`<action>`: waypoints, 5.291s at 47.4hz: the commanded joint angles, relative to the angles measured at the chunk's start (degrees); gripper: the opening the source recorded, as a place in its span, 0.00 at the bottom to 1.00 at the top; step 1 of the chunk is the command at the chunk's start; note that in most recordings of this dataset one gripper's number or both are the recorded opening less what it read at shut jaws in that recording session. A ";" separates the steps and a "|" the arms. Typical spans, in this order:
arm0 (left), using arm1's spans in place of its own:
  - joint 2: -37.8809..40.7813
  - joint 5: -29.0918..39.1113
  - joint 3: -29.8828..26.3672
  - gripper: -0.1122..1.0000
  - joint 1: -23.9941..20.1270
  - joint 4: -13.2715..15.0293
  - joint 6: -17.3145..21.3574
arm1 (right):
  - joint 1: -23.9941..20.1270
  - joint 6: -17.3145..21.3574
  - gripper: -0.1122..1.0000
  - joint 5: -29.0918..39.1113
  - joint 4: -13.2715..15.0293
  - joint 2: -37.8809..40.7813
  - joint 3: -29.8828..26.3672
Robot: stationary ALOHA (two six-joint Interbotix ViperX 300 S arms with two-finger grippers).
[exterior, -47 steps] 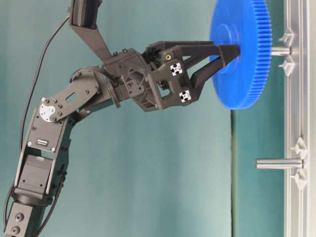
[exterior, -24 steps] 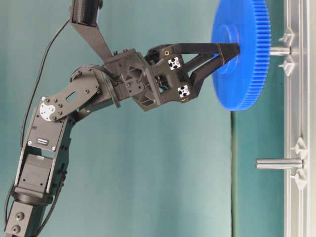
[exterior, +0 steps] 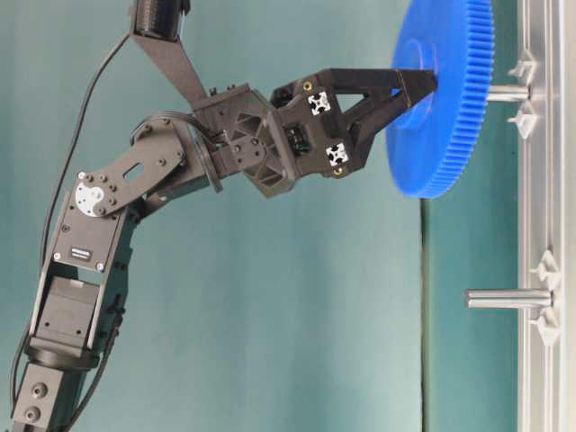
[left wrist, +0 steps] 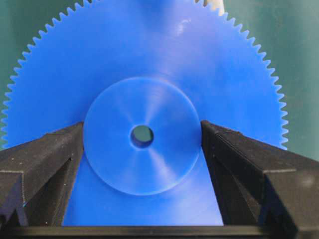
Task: Insert the large gear onto the shaft.
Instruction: 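Tilt the gear upright and align its bore with the shaft, then push the blue gear onto the shaft with the left gripper, then open the left gripper and withdraw it from the gear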
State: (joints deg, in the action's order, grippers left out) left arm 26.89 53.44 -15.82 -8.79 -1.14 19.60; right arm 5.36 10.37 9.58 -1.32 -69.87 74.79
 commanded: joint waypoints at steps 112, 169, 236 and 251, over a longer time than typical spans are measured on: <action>-1.67 -2.55 2.55 0.92 -0.44 -0.35 -3.16 | 0.09 0.53 0.17 -0.53 -0.26 0.00 -0.79; -1.14 -0.26 -2.29 0.93 -1.05 -0.35 -3.52 | 0.00 0.53 0.17 -0.44 -0.26 0.00 -1.05; -7.65 5.36 0.26 0.94 -0.88 -0.35 -5.36 | 0.09 0.53 0.17 0.62 -0.26 -1.58 -0.88; -13.45 3.96 6.42 0.93 -1.41 -0.35 -5.45 | 0.09 0.53 0.17 4.39 -0.26 -3.08 -1.14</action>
State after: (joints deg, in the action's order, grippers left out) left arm 17.58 58.27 -9.58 -9.84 -1.23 14.24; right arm 5.36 10.46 13.62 -1.58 -73.04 74.79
